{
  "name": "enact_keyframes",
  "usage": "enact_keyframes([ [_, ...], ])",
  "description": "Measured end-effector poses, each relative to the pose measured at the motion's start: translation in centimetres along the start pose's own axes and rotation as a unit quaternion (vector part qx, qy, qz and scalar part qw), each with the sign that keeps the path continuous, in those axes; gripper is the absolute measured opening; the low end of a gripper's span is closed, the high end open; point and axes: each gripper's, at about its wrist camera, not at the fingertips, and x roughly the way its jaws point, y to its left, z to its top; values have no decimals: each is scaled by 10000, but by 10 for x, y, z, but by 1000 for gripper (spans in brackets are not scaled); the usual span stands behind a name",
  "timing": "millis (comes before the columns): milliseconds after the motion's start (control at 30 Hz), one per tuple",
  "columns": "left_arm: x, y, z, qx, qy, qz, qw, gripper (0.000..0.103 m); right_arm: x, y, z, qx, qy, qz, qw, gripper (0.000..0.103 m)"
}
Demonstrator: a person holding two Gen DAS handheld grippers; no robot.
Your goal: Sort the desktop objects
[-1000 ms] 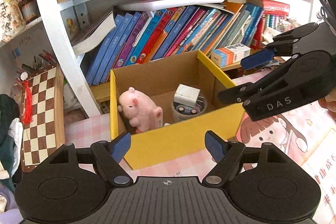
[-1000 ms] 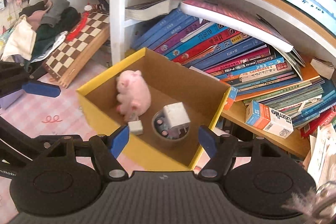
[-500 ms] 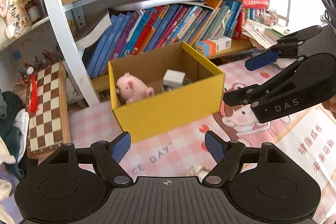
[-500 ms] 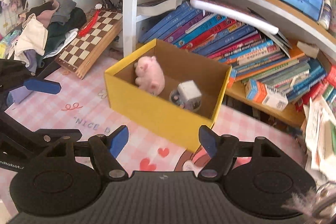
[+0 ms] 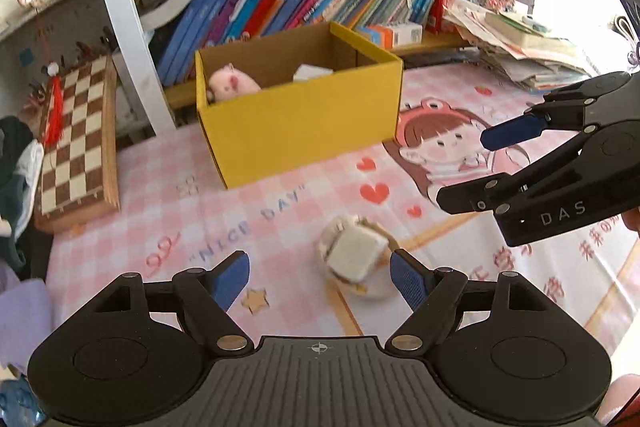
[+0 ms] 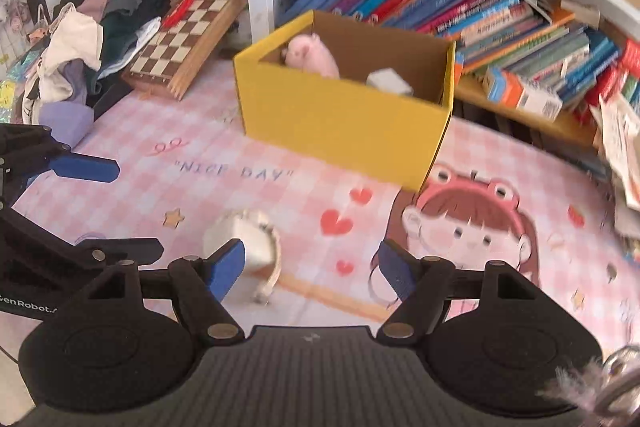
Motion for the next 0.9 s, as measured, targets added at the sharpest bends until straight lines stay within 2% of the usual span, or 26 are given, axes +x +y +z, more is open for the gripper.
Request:
enact_keyframes([
  [233, -2, -8, -31, -161, 62, 31, 9998, 80, 3, 6, -28, 492, 155, 14, 9987, 72],
  [467, -8, -21, -49, 6, -74, 193, 9998, 80, 7, 15, -54, 618, 268, -81, 9977, 71],
  [633, -8, -29, -56, 96, -157, 303, 9994, 80, 6, 15, -68, 742, 178, -217, 9968, 69],
  [900, -2, -30, -61, -184, -120, 460, 9987, 78, 1, 13, -78, 598, -114, -414, 9973, 67],
])
